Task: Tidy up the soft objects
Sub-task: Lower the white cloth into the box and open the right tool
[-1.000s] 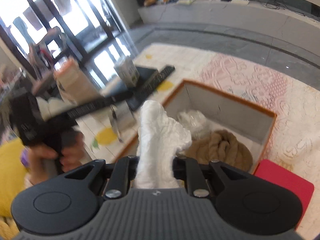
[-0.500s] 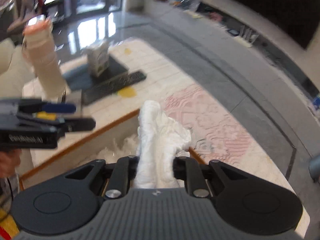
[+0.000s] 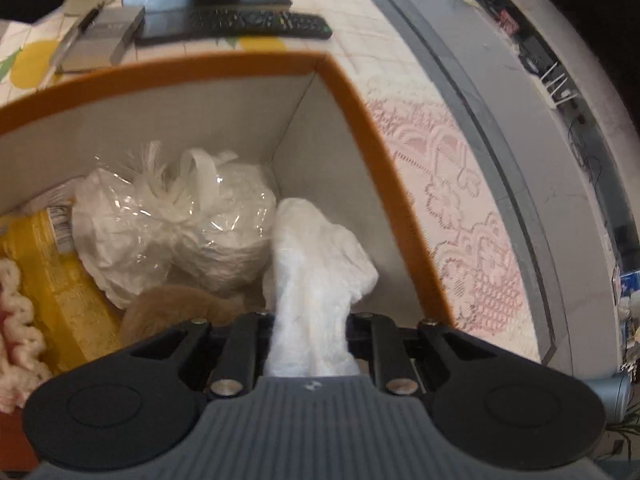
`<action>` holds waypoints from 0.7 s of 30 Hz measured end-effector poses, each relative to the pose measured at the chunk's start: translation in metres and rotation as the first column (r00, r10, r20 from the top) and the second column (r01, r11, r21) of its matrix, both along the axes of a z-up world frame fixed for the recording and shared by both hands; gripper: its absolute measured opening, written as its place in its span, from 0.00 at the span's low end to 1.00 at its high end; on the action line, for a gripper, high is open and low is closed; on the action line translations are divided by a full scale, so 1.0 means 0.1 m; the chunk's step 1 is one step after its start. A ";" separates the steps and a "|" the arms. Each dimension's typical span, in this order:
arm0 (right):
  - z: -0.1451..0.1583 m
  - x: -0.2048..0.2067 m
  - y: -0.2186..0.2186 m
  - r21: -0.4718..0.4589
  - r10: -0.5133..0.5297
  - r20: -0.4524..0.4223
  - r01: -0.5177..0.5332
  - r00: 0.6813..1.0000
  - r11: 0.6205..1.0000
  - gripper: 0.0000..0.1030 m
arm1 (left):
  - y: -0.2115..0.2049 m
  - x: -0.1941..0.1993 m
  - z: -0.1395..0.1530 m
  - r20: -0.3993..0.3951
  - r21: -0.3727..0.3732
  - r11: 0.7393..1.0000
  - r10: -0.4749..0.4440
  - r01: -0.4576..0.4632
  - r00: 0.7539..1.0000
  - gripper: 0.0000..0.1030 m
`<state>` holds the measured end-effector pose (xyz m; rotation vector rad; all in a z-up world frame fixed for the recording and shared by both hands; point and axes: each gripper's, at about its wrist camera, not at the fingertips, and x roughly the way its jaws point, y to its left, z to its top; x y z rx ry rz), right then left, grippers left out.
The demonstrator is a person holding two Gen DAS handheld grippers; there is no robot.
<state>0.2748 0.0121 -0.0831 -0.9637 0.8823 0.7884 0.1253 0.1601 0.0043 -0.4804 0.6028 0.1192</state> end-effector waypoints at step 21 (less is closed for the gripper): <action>0.36 -0.23 -0.09 0.119 0.037 0.046 -0.042 0.998 0.992 0.98 | -0.14 -0.02 0.04 0.002 0.061 0.996 -0.061 0.061 0.998 0.77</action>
